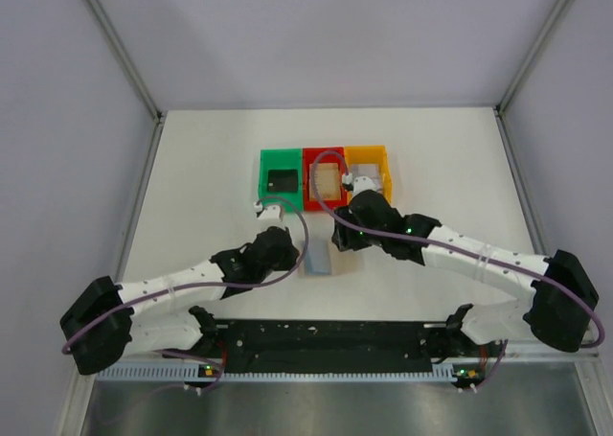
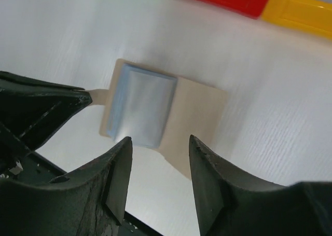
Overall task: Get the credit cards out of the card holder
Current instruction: Open the card holder at the center of the board.
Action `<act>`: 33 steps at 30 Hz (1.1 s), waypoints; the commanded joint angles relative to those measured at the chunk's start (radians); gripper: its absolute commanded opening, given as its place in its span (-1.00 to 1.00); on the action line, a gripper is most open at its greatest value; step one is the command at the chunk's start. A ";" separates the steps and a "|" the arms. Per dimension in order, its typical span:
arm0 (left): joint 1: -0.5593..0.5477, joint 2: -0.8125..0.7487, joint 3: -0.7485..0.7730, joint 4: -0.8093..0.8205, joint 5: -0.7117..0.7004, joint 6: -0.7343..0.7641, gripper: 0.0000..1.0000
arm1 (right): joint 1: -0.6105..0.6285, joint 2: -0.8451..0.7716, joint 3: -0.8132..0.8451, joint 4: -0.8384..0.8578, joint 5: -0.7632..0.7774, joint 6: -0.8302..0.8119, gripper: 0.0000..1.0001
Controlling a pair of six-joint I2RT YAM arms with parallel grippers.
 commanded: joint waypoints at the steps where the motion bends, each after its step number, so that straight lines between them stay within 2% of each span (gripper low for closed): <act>1: -0.004 -0.060 -0.012 0.026 0.001 -0.021 -1.00 | 0.053 0.029 0.037 0.079 -0.015 -0.057 0.01; 3: -0.004 -0.063 -0.016 0.025 -0.002 -0.027 -1.00 | 0.076 0.075 0.047 0.096 -0.006 -0.064 0.12; 7: -0.004 -0.057 -0.024 0.028 0.012 -0.041 -1.00 | 0.117 0.175 0.083 0.109 0.024 -0.071 0.52; 9: -0.004 -0.054 -0.025 0.032 0.018 -0.045 -1.00 | 0.123 0.218 0.092 0.119 0.028 -0.061 0.58; 22: -0.004 -0.066 -0.024 0.034 0.026 -0.047 -1.00 | 0.148 0.372 0.141 0.142 0.020 -0.042 0.76; 33: -0.004 -0.081 -0.025 0.020 0.012 -0.042 -1.00 | 0.151 0.422 0.144 0.083 0.142 -0.045 0.70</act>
